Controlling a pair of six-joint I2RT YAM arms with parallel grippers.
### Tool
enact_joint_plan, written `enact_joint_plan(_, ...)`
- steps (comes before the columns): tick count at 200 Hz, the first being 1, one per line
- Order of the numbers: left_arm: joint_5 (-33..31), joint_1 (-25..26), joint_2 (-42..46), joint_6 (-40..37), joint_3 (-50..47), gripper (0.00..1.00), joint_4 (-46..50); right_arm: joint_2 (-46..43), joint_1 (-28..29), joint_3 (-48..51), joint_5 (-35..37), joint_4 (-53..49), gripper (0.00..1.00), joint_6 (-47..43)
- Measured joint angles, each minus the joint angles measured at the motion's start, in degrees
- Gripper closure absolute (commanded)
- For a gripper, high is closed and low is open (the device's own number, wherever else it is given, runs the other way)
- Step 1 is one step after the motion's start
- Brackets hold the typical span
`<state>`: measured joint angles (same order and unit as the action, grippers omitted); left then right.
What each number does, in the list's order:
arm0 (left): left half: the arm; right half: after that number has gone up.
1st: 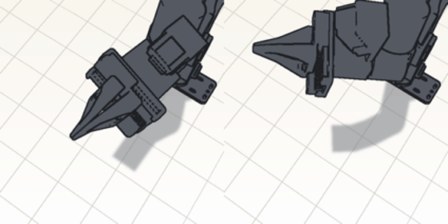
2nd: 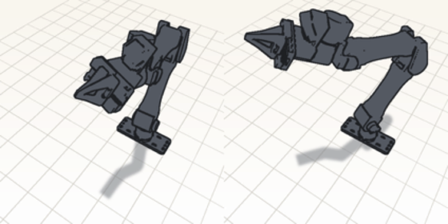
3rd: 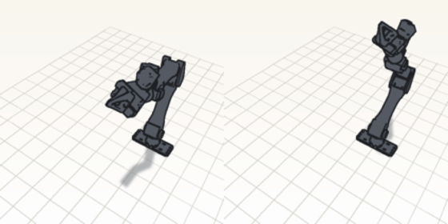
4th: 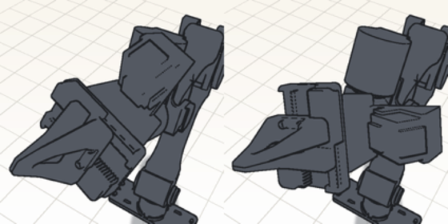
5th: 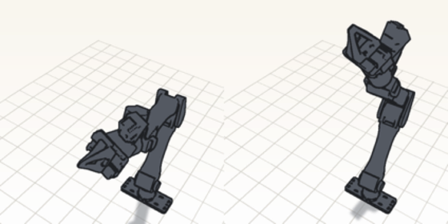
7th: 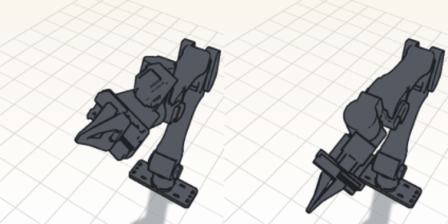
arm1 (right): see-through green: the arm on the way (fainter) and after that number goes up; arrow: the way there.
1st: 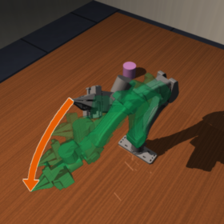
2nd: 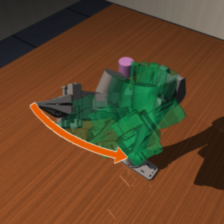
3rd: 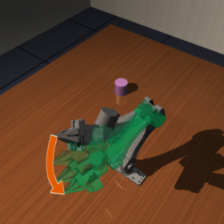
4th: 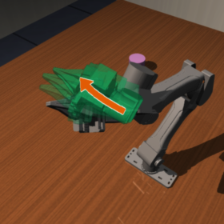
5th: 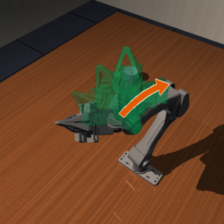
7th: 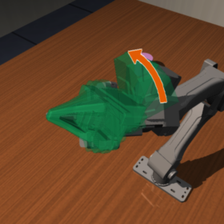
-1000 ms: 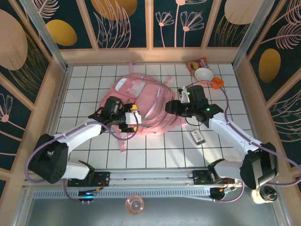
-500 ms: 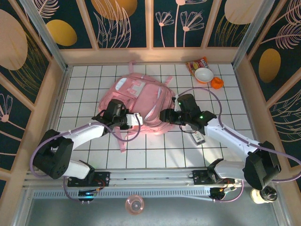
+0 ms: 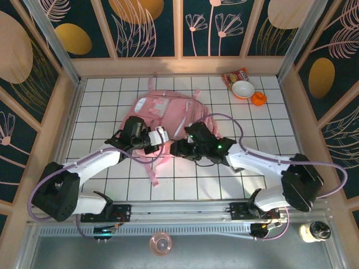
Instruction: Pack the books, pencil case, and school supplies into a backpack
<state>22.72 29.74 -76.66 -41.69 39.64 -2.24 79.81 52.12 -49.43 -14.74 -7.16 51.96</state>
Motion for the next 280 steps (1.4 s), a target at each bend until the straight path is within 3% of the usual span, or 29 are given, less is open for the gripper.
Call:
enact_joint_plan(75,0.3,-0.5,-0.1,3.8,0.3,1.0,0.4,6.6,-1.1,-1.0,1.0,9.0,0.56,8.0)
enact_joint_plan(119,0.9,-0.5,-0.1,5.3,0.3,1.0,-0.4,5.2,-1.1,-3.8,10.3,-0.4,0.69,8.5)
enact_joint_plan(158,1.8,0.1,-0.1,6.4,0.5,1.0,-1.4,3.7,-1.1,-5.6,13.2,-4.7,0.76,6.9)
enact_joint_plan(180,1.9,0.1,-0.1,6.5,0.5,1.0,-1.6,4.8,-1.1,-8.5,13.8,-8.1,0.76,5.1)
enact_joint_plan(203,1.8,0.0,-0.1,6.7,0.5,1.0,-1.8,6.9,-1.1,-11.8,15.1,-12.2,0.66,3.3)
enact_joint_plan(264,1.3,0.0,-0.1,6.9,0.5,1.0,-1.9,10.5,-0.9,-18.2,17.7,-20.5,0.66,-1.8)
enact_joint_plan(280,1.2,0.0,-0.1,6.9,0.5,1.0,-2.0,11.1,-0.8,-19.2,18.3,-22.0,0.71,-2.7)
